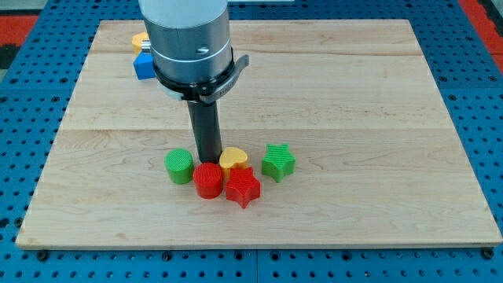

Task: Add the triangle into the group of blocks

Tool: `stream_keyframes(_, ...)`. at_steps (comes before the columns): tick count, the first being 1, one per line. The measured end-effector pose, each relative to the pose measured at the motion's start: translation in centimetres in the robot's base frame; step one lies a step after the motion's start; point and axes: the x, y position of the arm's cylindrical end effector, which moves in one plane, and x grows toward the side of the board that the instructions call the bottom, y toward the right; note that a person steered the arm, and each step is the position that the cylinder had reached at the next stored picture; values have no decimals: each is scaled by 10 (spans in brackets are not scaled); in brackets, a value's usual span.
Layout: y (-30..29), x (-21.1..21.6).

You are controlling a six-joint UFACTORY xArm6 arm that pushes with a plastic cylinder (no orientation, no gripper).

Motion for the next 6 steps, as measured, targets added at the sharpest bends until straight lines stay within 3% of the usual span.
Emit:
stream_keyframes(2,-3,-37)
stream_keyframes(3,-4,-94)
stream_keyframes(5,-6,-263)
stream_keyframes(6,-37,-300)
